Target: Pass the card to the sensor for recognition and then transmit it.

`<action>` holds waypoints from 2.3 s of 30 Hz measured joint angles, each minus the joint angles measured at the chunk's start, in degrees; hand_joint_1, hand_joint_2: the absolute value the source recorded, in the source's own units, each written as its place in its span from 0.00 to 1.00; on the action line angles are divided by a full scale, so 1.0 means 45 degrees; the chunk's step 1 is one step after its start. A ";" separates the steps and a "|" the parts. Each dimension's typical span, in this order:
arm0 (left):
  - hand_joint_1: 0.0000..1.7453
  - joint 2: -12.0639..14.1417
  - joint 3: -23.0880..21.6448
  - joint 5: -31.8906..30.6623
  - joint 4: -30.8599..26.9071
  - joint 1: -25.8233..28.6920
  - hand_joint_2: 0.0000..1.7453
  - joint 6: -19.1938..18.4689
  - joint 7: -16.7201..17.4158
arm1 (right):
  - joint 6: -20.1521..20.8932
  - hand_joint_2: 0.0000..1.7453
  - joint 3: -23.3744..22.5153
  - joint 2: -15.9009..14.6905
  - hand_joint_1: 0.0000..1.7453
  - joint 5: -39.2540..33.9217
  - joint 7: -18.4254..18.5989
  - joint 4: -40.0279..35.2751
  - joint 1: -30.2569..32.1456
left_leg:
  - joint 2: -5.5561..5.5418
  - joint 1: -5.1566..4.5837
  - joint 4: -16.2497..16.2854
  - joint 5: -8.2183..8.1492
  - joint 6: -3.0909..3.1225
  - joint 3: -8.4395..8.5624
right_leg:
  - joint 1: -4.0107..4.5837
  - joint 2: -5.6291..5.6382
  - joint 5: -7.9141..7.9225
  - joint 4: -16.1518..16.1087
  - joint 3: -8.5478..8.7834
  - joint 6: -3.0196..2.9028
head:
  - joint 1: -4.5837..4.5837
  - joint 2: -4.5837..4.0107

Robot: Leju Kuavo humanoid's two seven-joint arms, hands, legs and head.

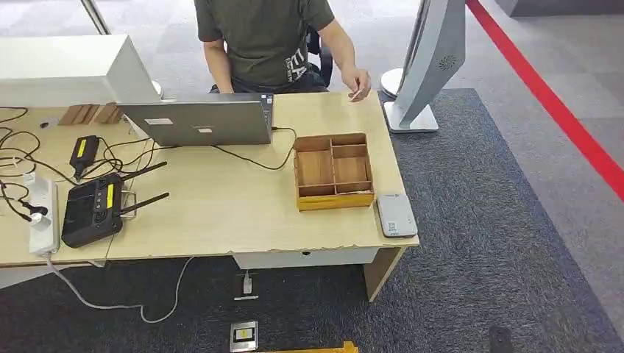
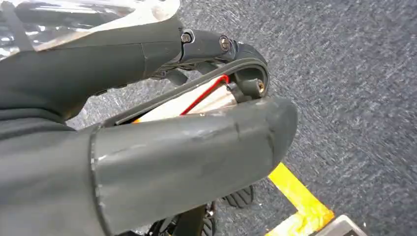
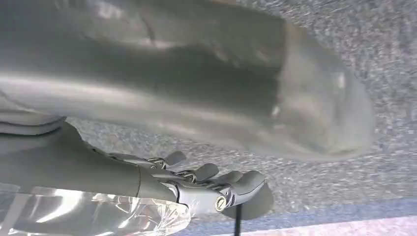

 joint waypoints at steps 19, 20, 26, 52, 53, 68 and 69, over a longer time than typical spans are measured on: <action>0.00 -0.0010 0.0228 -0.0248 0.0005 -0.0056 0.00 -0.0564 0.0185 | 0.2808 0.00 0.0589 -0.3060 0.00 -0.2821 -0.0454 -0.1969 -0.4910 | -0.0013 -0.0099 0.0017 0.0119 0.0124 -0.0082 | -0.0126 -0.0005 0.0113 0.0008 -0.0062 0.0149 | -0.0039 0.0000; 0.00 -0.0005 0.0228 -0.0262 0.0005 -0.0059 0.00 -0.0573 0.0194 | 0.2788 0.00 0.0941 -0.3201 0.00 -0.3669 0.0105 -0.2466 -0.4910 | -0.0027 -0.0099 0.0017 0.0120 0.0125 -0.0090 | -0.0124 -0.0014 0.0111 0.0008 -0.0054 0.0151 | -0.0044 0.0000; 0.00 0.0019 0.0223 -0.0277 0.0005 -0.0055 0.00 -0.0607 0.0233 | 0.1894 0.00 0.3270 -0.3692 0.00 -0.6888 0.0933 -0.4465 -0.4560 | -0.0010 -0.0103 0.0013 0.0114 0.0126 -0.0117 | -0.0123 -0.0007 0.0111 0.0010 -0.0071 0.0149 | -0.0024 0.0000; 0.00 0.0053 0.0219 -0.0549 0.0005 -0.0050 0.00 -0.0831 0.0461 | 0.0631 1.00 0.8606 -0.4692 0.00 -0.8364 0.2958 -0.9212 -0.3499 | -0.0016 -0.0094 0.0014 0.0120 0.0125 -0.0138 | -0.0124 -0.0014 0.0112 0.0011 -0.0099 0.0151 | -0.0019 0.0000; 0.00 0.0068 0.0219 -0.0583 0.0005 -0.0050 0.00 -0.0836 0.0490 | 0.0675 1.00 0.8753 -0.4755 0.00 -0.8320 0.3046 -0.9541 -0.3419 | -0.0016 -0.0094 0.0014 0.0120 0.0125 -0.0145 | -0.0124 -0.0014 0.0112 0.0012 -0.0097 0.0151 | -0.0015 0.0000; 0.00 0.0534 -0.0642 -0.2376 0.0015 -0.0203 0.00 -0.2774 0.0408 | 0.6835 1.00 1.5816 -0.3764 0.00 0.6699 0.5503 -1.4688 -0.6504 | -0.0153 -0.0073 -0.0002 0.0263 0.0076 -0.0396 | -0.0076 -0.0153 0.0164 0.0048 -0.0216 0.0077 | -0.0029 0.0000; 0.00 0.0549 -0.0734 -0.2448 0.0015 -0.0224 0.00 -0.2817 0.0408 | 0.6985 1.00 1.6175 -0.3696 0.00 0.6898 0.5469 -1.4810 -0.6594 | -0.0155 -0.0072 -0.0002 0.0261 0.0076 -0.0399 | -0.0077 -0.0153 0.0163 0.0047 -0.0216 0.0077 | -0.0034 0.0000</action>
